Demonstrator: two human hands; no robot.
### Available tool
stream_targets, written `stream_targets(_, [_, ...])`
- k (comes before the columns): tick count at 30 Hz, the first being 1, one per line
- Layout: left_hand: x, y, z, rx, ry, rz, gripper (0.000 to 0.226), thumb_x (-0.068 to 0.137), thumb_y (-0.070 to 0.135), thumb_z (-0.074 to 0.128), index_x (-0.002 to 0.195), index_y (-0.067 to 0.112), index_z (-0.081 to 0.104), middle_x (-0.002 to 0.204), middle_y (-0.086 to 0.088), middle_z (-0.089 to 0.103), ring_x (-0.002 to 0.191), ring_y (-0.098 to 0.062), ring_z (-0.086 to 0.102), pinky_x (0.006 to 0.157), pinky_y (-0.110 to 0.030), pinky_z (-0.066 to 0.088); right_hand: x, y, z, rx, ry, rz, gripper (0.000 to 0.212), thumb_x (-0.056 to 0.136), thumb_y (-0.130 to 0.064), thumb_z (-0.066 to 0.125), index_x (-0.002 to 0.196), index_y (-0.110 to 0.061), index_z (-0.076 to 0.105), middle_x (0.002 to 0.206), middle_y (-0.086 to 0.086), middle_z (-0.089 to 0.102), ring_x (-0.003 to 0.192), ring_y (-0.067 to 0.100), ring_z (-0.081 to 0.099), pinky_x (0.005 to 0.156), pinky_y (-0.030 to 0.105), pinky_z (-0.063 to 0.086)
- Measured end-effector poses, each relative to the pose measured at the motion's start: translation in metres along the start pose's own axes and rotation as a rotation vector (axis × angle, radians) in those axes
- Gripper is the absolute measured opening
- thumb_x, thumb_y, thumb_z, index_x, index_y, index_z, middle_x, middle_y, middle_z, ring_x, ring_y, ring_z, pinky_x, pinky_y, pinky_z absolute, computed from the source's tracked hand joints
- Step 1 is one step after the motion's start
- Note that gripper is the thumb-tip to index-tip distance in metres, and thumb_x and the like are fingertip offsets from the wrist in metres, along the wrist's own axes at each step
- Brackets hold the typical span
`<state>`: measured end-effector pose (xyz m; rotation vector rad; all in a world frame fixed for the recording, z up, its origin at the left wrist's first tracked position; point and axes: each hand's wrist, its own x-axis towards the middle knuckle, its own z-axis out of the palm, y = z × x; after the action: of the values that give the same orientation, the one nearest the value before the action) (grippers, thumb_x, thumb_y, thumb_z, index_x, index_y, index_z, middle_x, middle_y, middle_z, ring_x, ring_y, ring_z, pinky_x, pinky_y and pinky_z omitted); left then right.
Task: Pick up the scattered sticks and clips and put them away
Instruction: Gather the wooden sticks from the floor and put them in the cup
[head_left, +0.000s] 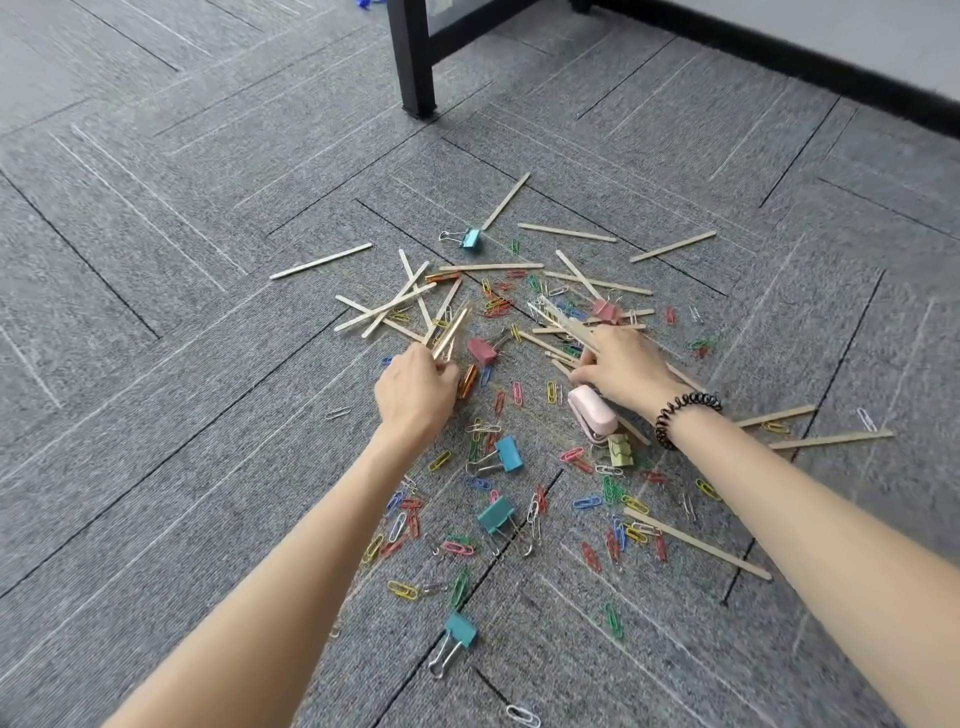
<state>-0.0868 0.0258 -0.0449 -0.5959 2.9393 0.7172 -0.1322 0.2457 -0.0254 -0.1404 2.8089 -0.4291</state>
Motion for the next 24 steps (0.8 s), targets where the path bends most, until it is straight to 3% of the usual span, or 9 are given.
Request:
stream_targets(2, [-0.002, -0.001, 0.000, -0.040, -0.014, 0.009, 0.026, 0.094, 0.032, 0.052, 0.082, 0.009, 0.052, 0.072, -0.003, 0.059, 0.061, -0.019, 0.049, 0.060, -0.032, 0.045, 0.001, 0.004, 0.002, -0.019, 0.030, -0.023, 0.037, 0.082, -0.030, 0.070, 0.115, -0.018, 0.061, 0.085, -0.004, 0.064, 0.061, 0.005, 0.054, 0.043, 0.019, 0.030])
stream_targets(4, [-0.004, -0.001, -0.002, -0.055, -0.021, 0.014, 0.029, 0.095, 0.033, 0.049, 0.079, 0.009, 0.053, 0.070, -0.004, 0.060, 0.058, -0.019, 0.047, 0.060, -0.032, 0.045, -0.004, 0.008, 0.000, -0.003, 0.060, 0.002, 0.039, 0.082, -0.030, 0.070, 0.117, -0.016, 0.058, 0.085, -0.003, 0.062, 0.055, 0.004, 0.049, 0.042, 0.020, 0.029])
stream_targets(7, [-0.009, 0.000, -0.007, -0.072, -0.027, 0.039, 0.031, 0.095, 0.034, 0.045, 0.079, 0.009, 0.054, 0.072, -0.008, 0.063, 0.060, -0.023, 0.052, 0.066, -0.037, 0.052, -0.012, 0.011, -0.007, 0.019, 0.004, 0.046, 0.019, 0.085, -0.027, 0.067, 0.093, -0.010, 0.061, 0.078, 0.001, 0.063, 0.051, 0.007, 0.046, 0.043, 0.021, 0.029])
stream_targets(12, [-0.023, 0.003, -0.010, -0.101, -0.075, 0.100, 0.028, 0.095, 0.030, 0.037, 0.082, 0.010, 0.052, 0.071, -0.008, 0.061, 0.060, -0.026, 0.057, 0.066, -0.041, 0.055, -0.023, 0.004, -0.016, -0.170, -0.124, 0.014, 0.026, 0.096, -0.028, 0.053, 0.078, -0.009, 0.052, 0.065, -0.001, 0.047, 0.052, 0.010, 0.040, 0.044, 0.024, 0.026])
stream_targets(14, [-0.028, 0.004, -0.010, -0.133, -0.109, 0.112, 0.028, 0.097, 0.028, 0.036, 0.085, 0.009, 0.051, 0.070, -0.007, 0.058, 0.057, -0.024, 0.051, 0.062, -0.038, 0.054, -0.025, 0.004, -0.016, -0.215, -0.130, -0.029, 0.028, 0.096, -0.024, 0.051, 0.072, -0.011, 0.047, 0.065, -0.001, 0.045, 0.052, 0.010, 0.040, 0.044, 0.023, 0.026])
stream_targets(19, [-0.039, 0.005, -0.010, -0.221, -0.171, 0.127, 0.026, 0.101, 0.028, 0.035, 0.084, 0.011, 0.045, 0.068, -0.002, 0.051, 0.053, -0.016, 0.041, 0.051, -0.029, 0.034, -0.030, 0.004, -0.014, -0.241, -0.143, -0.084, 0.016, 0.096, -0.018, 0.050, 0.084, -0.007, 0.048, 0.071, 0.000, 0.048, 0.057, 0.009, 0.043, 0.047, 0.021, 0.029])
stream_targets(24, [-0.039, 0.004, -0.003, -0.373, -0.247, 0.150, 0.026, 0.102, 0.027, 0.035, 0.088, 0.009, 0.048, 0.072, -0.003, 0.053, 0.053, -0.015, 0.041, 0.053, -0.029, 0.037, -0.025, 0.005, -0.017, -0.269, -0.104, -0.112, 0.018, 0.095, -0.025, 0.047, 0.086, -0.010, 0.049, 0.074, 0.001, 0.049, 0.053, 0.010, 0.037, 0.046, 0.020, 0.030])
